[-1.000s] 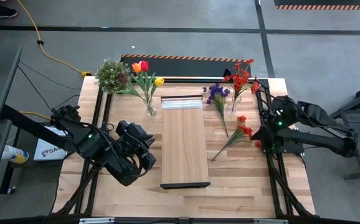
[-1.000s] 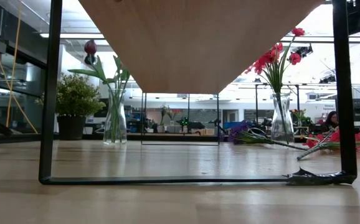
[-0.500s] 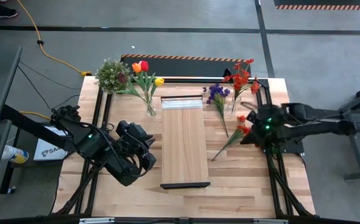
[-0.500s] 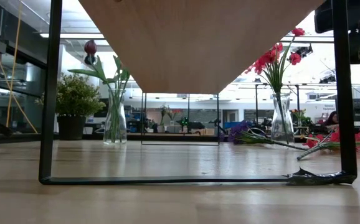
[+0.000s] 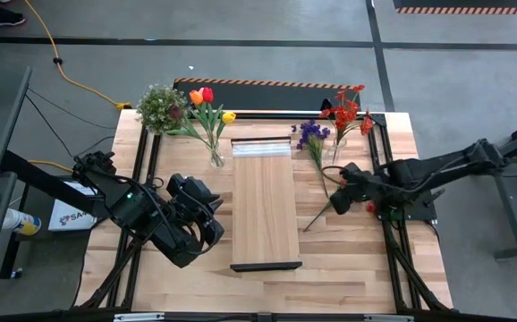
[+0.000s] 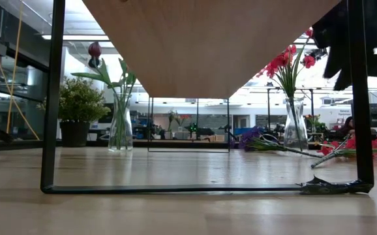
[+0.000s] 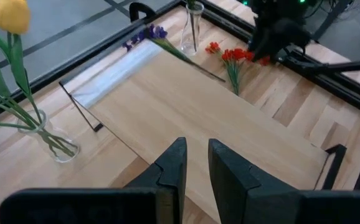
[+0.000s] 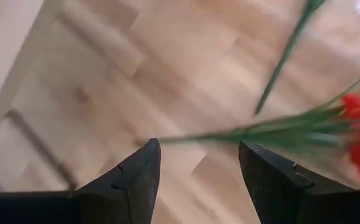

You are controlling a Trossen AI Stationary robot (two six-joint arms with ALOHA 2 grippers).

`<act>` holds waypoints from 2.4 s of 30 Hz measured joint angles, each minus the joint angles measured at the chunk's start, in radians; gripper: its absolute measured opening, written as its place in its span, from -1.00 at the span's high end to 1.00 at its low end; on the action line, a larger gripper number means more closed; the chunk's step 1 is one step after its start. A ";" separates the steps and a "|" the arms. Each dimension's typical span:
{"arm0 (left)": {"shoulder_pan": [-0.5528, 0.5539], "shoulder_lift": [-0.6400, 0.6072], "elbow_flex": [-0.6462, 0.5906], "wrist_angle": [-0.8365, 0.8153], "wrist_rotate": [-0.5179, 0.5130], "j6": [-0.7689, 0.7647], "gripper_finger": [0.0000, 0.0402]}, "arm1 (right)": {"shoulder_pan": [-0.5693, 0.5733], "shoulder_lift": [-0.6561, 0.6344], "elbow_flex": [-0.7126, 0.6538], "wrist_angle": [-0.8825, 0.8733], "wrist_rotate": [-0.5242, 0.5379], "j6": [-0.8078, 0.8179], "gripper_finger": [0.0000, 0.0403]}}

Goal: Pick and place flowers into a vace then onto a shelf
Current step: Put the violet flowers into the right transparent vase

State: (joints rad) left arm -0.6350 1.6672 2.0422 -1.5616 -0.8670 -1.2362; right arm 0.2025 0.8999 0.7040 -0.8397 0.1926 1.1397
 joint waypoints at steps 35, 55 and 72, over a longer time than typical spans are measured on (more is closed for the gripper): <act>0.000 0.000 0.000 0.021 0.121 0.000 0.49 | -0.216 0.441 0.000 0.136 0.186 -0.128 -0.02; 0.000 0.001 0.000 0.057 0.147 0.000 0.49 | -0.373 0.611 0.000 0.247 0.125 -0.313 -0.02; 0.000 0.001 0.000 0.071 0.147 0.000 0.49 | -0.486 0.664 0.002 0.326 0.030 -0.445 -0.02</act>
State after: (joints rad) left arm -0.6352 1.6680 2.0422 -1.4906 -0.7199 -1.2362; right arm -0.2835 1.5635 0.7058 -0.5140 0.2227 0.6945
